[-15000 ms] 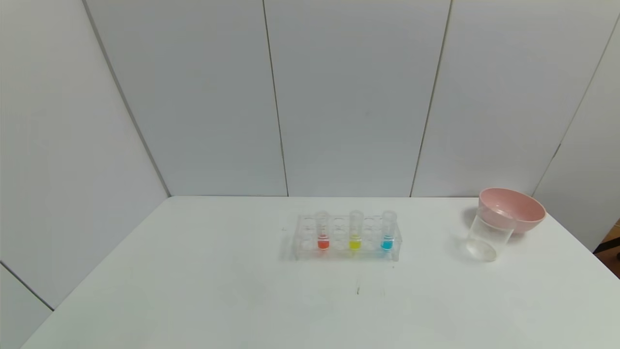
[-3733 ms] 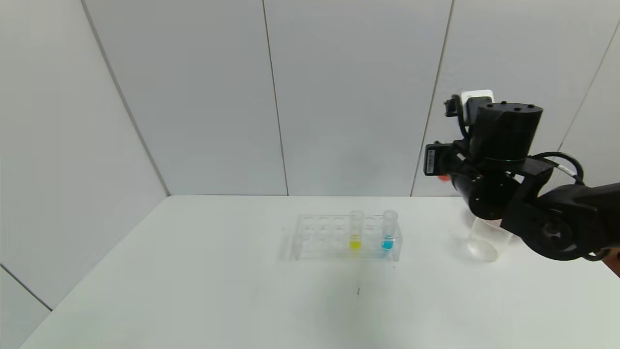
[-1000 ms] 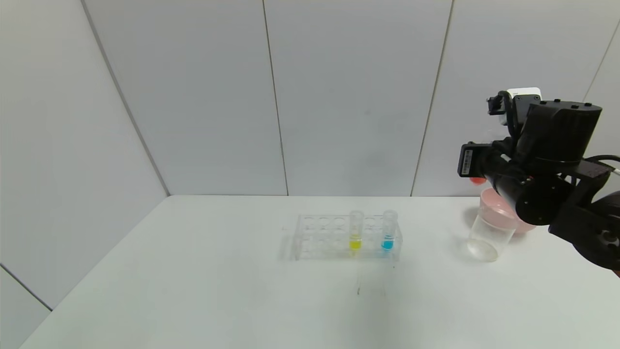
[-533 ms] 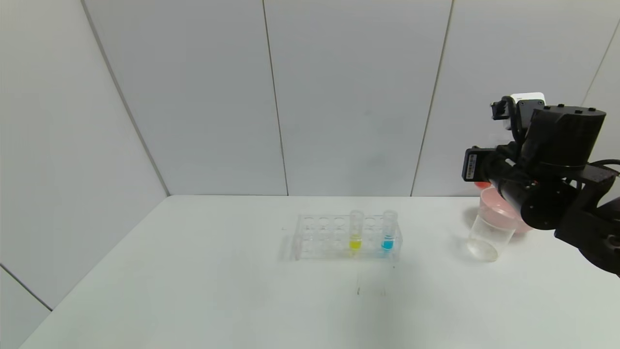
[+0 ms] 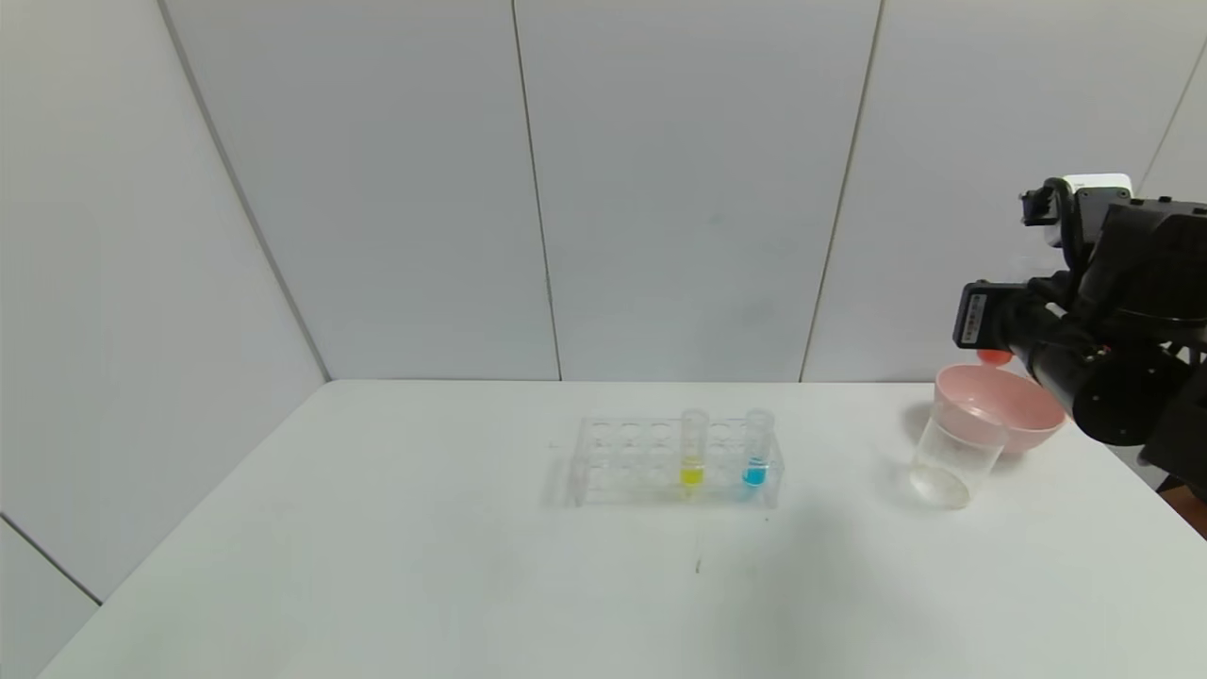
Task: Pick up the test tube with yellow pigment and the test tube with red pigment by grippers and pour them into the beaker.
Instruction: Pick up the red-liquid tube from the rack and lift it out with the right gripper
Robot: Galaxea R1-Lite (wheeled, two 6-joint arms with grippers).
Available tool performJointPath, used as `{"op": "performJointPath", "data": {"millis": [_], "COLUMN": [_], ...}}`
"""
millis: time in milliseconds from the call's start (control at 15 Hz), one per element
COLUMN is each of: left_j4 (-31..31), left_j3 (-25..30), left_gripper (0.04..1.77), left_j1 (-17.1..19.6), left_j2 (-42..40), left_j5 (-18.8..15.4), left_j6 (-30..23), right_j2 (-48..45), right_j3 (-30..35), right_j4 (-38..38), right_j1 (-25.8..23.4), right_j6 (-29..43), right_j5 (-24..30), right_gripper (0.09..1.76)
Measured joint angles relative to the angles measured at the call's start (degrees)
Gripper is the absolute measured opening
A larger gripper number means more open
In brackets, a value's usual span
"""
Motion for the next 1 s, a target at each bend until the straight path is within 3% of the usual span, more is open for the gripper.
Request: {"op": "performJointPath", "data": {"millis": [267, 667, 1000], "left_j4": [0.0, 0.0, 0.0], "left_j3": [0.0, 0.0, 0.0], "left_gripper": [1.76, 1.76, 1.76], "left_j1": [0.0, 0.0, 0.0], "left_j2": [0.02, 0.02, 0.0], "left_j5": [0.0, 0.0, 0.0], "left_j6": [0.02, 0.02, 0.02], "right_j2": [-1.35, -1.96, -0.45], "right_j3": [2.82, 4.14, 1.9], "right_j4": [-0.16, 0.33, 0.13], "right_j1": [-5.41, -15.38, -24.97], "right_j6": [-0.22, 0.02, -8.0], "right_j5": [5.73, 22.46, 39.22], "right_gripper": [0.59, 0.59, 0.59]}}
